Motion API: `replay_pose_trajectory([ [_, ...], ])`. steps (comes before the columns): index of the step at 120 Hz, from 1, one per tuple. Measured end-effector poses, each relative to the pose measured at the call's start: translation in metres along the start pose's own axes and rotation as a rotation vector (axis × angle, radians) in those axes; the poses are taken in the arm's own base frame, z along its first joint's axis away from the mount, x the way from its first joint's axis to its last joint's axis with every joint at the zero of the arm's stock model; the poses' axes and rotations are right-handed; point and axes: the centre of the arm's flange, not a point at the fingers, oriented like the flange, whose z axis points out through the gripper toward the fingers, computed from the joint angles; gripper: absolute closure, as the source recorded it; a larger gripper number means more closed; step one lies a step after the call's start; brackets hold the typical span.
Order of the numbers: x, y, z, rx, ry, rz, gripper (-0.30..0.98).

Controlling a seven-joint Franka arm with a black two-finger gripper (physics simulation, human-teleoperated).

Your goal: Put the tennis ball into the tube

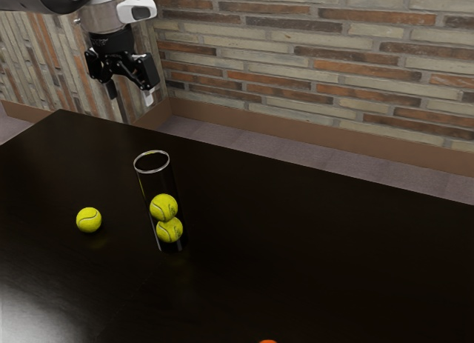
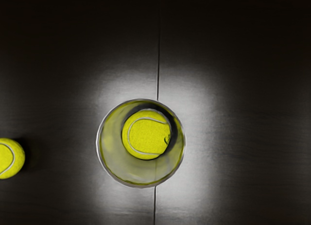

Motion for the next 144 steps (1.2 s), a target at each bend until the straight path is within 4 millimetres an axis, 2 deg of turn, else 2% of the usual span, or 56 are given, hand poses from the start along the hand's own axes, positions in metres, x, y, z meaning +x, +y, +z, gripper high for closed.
replay_pose_trajectory([
  [16,-0.001,-0.003,0.002,-0.003,-0.005,-0.007,0.0],
  [28,-0.013,-0.009,0.003,-0.012,-0.015,-0.018,0.0],
  [33,-0.024,-0.018,0.006,-0.015,-0.025,-0.032,0.0],
  [43,-0.044,-0.048,0.017,-0.018,-0.043,-0.087,0.0],
  [49,-0.051,-0.055,0.025,-0.016,-0.053,-0.102,0.0],
  [68,-0.067,-0.082,0.073,-0.014,-0.105,-0.155,0.0],
  [83,-0.068,-0.097,0.125,-0.014,-0.138,-0.191,0.0],
  [93,-0.062,-0.11,0.152,-0.011,-0.141,-0.217,0.0],
  [104,-0.058,-0.115,0.165,-0.01,-0.147,-0.227,0.0],
  [116,-0.052,-0.124,0.193,-0.008,-0.131,-0.212,0.0],
  [144,-0.04,-0.173,0.257,-0.007,-0.083,-0.151,0.0],
])
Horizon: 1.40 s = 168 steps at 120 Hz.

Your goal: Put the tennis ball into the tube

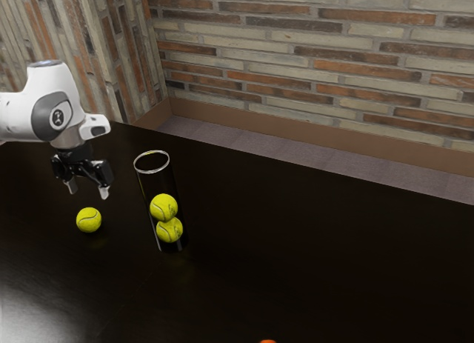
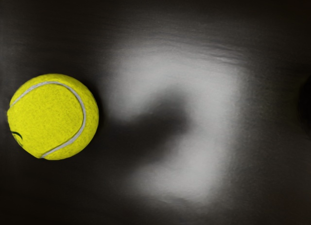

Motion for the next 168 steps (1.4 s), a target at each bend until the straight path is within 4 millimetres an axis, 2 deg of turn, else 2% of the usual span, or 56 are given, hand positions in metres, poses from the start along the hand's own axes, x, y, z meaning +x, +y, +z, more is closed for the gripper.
replay_pose_trajectory([
  [11,0.006,-0.013,0.017,0.005,0.008,0.032,0.0],
  [25,0.018,-0.02,0.041,0.012,0.007,0.082,0.0],
  [33,0.022,-0.032,0.053,0.014,0.001,0.091,0.0],
  [55,0.024,-0.055,0.068,0.016,0.0,0.117,0.0],
  [93,0.042,-0.065,0.103,0.014,-0.034,0.182,0.0],
  [138,0.044,-0.067,0.138,0.005,-0.07,0.23,0.0],
  [168,0.048,-0.066,0.142,0.008,-0.054,0.252,0.19],
])
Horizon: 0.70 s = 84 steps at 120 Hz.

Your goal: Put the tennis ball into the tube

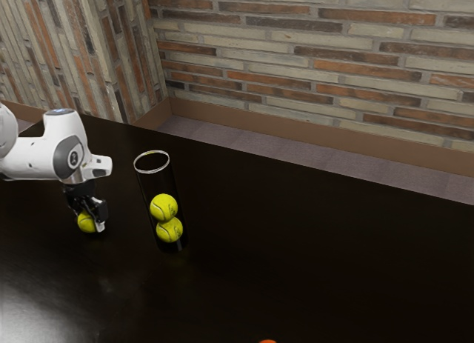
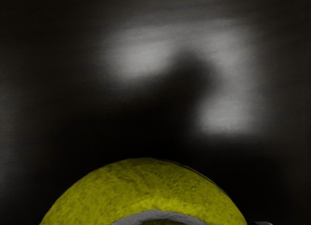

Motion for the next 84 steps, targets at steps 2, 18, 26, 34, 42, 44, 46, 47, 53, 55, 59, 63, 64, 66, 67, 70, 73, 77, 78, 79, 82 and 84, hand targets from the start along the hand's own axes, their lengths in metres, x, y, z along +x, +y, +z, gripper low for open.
replay_pose_trajectory([
  [2,0.0,0.0,0.0,0.001,0.002,0.001,0.2],
  [18,0.001,0.0,-0.001,0.005,0.011,0.009,0.28],
  [26,0.002,0.002,-0.004,0.008,0.019,0.014,0.3],
  [34,0.002,0.004,-0.01,0.007,0.031,0.017,0.3],
  [42,-0.003,0.007,-0.025,0.012,0.051,0.018,0.31],
  [44,-0.004,0.009,-0.031,0.015,0.059,0.019,0.31],
  [46,-0.007,0.011,-0.038,0.018,0.068,0.021,0.32],
  [47,-0.008,0.012,-0.042,0.019,0.073,0.022,0.32],
  [53,-0.013,0.019,-0.064,0.028,0.098,0.029,0.32],
  [55,-0.014,0.021,-0.072,0.03,0.106,0.031,0.32],
  [59,-0.016,0.026,-0.089,0.035,0.122,0.036,0.33],
  [63,-0.02,0.031,-0.111,0.042,0.14,0.042,0.33],
  [64,-0.02,0.032,-0.116,0.043,0.144,0.043,0.33],
  [66,-0.023,0.035,-0.127,0.045,0.152,0.046,0.33],
  [67,-0.024,0.037,-0.133,0.046,0.156,0.047,0.33],
  [70,-0.026,0.043,-0.149,0.047,0.166,0.051,0.33],
  [73,-0.029,0.049,-0.165,0.046,0.175,0.056,0.33],
  [77,-0.031,0.058,-0.184,0.043,0.183,0.063,0.33],
  [78,-0.031,0.06,-0.187,0.042,0.183,0.065,0.33],
  [79,-0.031,0.062,-0.191,0.04,0.183,0.067,0.33],
  [82,-0.032,0.068,-0.201,0.036,0.182,0.072,0.33],
  [84,-0.032,0.072,-0.206,0.033,0.18,0.076,0.33],
])
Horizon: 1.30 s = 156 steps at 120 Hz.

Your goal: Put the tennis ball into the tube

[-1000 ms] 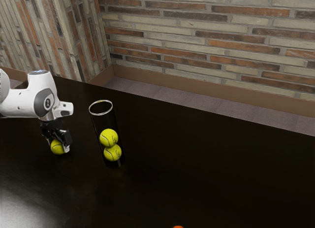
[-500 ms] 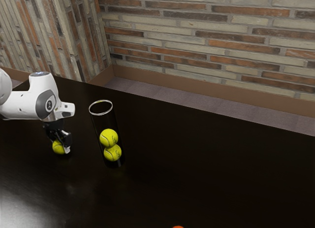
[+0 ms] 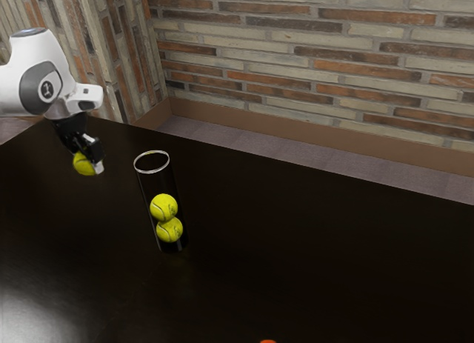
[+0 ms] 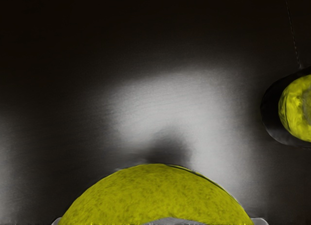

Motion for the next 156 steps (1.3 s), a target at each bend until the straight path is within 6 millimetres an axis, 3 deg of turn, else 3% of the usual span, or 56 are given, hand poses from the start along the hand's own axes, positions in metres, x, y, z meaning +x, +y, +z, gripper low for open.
replay_pose_trajectory([
  [21,0.017,0.043,-0.06,-0.025,-0.025,0.043,0.33],
  [34,0.028,0.072,-0.078,-0.049,-0.047,0.073,0.32],
  [72,0.044,0.12,-0.076,-0.126,-0.087,0.082,0.32],
  [100,0.073,0.149,-0.065,-0.151,-0.091,0.113,0.33],
  [114,0.079,0.149,-0.064,-0.151,-0.089,0.105,0.33],
  [141,0.072,0.113,-0.062,-0.148,-0.088,0.024,0.32],
  [156,0.077,0.115,-0.059,-0.151,-0.091,0.023,0.32],
])
